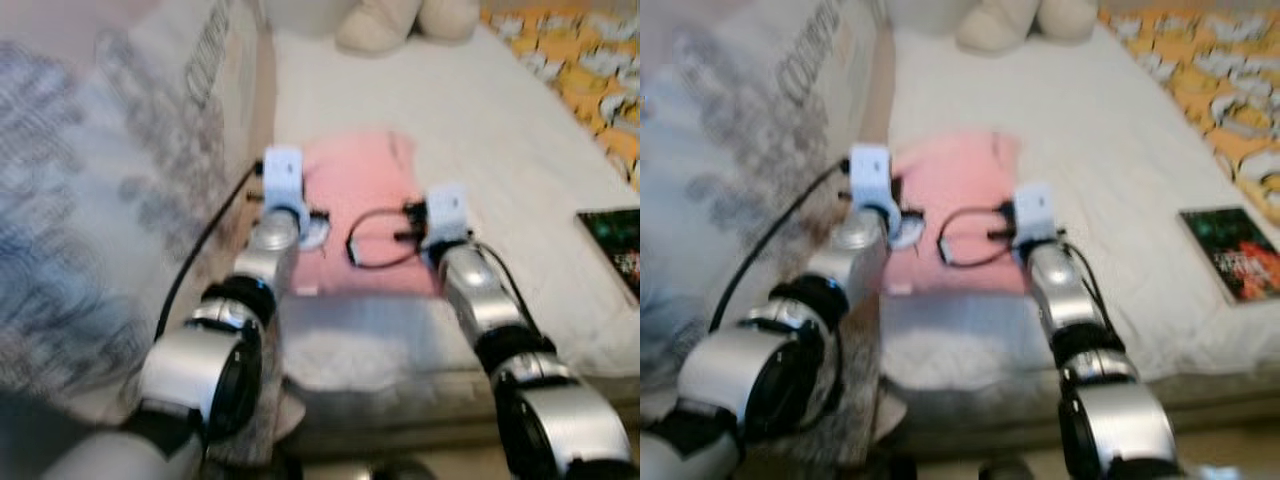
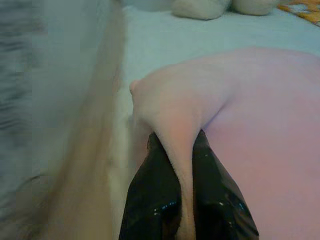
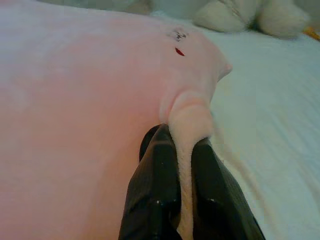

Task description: Clean up the room

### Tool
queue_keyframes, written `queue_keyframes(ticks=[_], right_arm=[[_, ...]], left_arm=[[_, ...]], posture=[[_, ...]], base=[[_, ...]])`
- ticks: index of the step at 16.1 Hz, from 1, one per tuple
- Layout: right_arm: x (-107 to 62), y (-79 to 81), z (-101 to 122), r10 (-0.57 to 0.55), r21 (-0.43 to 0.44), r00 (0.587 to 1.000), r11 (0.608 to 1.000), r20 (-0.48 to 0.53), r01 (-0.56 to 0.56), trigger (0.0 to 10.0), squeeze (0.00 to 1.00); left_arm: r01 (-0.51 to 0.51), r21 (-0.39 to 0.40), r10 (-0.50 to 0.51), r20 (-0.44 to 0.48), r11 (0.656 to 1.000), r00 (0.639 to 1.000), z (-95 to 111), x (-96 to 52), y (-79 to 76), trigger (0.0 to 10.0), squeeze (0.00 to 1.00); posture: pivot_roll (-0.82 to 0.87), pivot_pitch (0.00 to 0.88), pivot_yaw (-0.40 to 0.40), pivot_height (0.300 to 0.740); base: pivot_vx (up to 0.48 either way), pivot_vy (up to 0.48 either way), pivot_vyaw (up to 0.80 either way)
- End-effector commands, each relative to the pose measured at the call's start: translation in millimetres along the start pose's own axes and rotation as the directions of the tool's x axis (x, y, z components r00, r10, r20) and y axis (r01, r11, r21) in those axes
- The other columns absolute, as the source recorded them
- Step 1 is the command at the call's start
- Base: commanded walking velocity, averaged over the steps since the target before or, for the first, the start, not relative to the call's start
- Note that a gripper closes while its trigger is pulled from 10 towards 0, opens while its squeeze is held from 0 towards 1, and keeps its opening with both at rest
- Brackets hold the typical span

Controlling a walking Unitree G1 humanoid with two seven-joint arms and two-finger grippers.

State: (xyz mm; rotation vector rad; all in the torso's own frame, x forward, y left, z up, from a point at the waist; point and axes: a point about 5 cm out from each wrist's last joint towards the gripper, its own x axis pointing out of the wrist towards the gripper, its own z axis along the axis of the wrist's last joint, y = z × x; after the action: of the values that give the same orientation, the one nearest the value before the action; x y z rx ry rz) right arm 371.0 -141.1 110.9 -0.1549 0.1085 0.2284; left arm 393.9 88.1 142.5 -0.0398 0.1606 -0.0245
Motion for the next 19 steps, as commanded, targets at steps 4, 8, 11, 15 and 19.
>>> queue_keyframes(ticks=[4, 8, 11, 15, 19], right_arm=[[-6.2, -22.0, -24, 0.036, -0.187, 0.977, 0.979, -0.212, -0.077, 10.0, 0.0], [-2.8, -38.7, -12, -0.029, -0.368, 0.978, 0.929, -0.205, -0.049, 10.0, 0.0], [-2.9, -38.6, -15, -0.088, -0.392, 0.976, 0.92, -0.199, 0.003, 10.0, 0.0], [5.7, -43.8, 16, -0.147, -0.352, 0.988, 0.928, -0.037, 0.125, 10.0, 0.0], [5.3, -50.8, 23, -0.205, -0.257, 0.979, 0.946, 0.007, 0.199, 10.0, 0.0]], left_arm=[[-0.247, -0.148, 0.246, -0.029, 0.958, 0.969, -16, -4.3, 39.5, 10.0, 0.0], [-0.189, -0.18, 0.183, -0.046, 0.965, 0.982, -20, -4.8, 21.8, 10.0, 0.0], [-0.169, -0.186, 0.162, -0.055, 0.968, 0.985, -22, -5.3, 17.8, 10.0, 0.0], [-0.117, -0.182, 0.139, 0.115, 0.976, 0.984, 19, 1.7, 13.4, 10.0, 0.0], [-0.086, -0.147, 0.111, 0.17, 0.985, 0.979, 31, 2.9, 11.2, 10.0, 0.4]], posture=[[-0.15, 0.12, 0.053, 0.74], [-0.16, 0.2, 0.003, 0.74], [-0.15, 0.233, 0.002, 0.74], [-0.14, 0.232, 0.012, 0.74], [-0.14, 0.239, 0.018, 0.74]], base=[[0.0, 0.0, 0.0], [0.0, 0.0, 0.0], [0.0, 0.0, 0.0], [0.0, 0.0, 0.0], [0.0, 0.0, 0.0]])
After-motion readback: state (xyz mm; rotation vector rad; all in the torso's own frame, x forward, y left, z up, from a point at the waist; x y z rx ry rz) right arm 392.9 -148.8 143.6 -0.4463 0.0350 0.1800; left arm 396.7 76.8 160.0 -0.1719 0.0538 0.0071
